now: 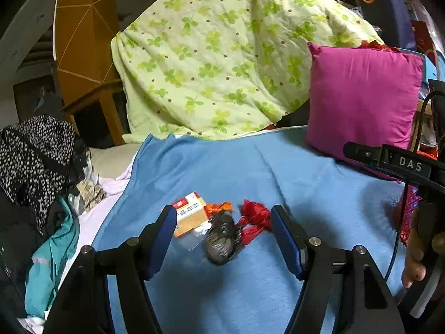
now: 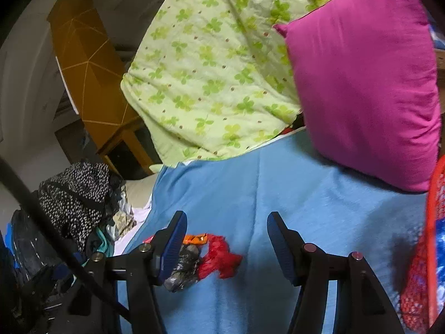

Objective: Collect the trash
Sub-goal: 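Grasp the red-and-white medicine box with the left tool while the right tool grasps the red cloth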

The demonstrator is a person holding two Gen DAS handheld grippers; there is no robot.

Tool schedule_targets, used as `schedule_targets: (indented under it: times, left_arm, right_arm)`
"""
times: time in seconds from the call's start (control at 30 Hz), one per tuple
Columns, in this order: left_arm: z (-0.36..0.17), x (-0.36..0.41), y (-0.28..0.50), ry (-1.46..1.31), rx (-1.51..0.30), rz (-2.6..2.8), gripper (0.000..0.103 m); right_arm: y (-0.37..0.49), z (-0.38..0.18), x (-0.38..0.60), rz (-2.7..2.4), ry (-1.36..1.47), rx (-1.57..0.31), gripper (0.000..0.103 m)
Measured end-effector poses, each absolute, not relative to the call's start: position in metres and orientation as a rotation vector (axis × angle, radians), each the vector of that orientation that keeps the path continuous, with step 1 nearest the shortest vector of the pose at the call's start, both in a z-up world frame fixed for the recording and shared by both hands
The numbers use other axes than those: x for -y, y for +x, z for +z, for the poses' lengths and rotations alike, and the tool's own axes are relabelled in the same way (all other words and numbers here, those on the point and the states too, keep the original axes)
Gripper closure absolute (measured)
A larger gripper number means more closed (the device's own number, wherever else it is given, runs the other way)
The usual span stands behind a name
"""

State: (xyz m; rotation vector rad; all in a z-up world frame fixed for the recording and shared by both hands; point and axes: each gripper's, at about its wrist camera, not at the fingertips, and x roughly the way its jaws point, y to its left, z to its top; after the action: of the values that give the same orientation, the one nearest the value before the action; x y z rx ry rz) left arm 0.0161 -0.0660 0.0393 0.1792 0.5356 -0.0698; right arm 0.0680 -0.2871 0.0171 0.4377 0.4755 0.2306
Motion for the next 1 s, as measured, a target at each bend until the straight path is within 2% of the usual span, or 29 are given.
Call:
schedule_targets:
  times: [0.6,0.83,1.0]
  left_arm:
    - [-0.045,-0.074,0.064,0.002,-0.697,0.098,0.033]
    - [-0.045,-0.074,0.099,-0.044,-0.661,-0.031,0.032]
    - [-0.043,-0.053,0.128,-0.005,-0.599,-0.137,0.024]
  right_arm:
    - [0.127,-0.033,0.233,0.304,0.423,-0.737,0.039]
    - [0.162,-0.054,0.216,0.286,0.37,-0.817,0.039]
    - [0.181,-0.068,0.205,0.316,0.334,-0.867,0.039]
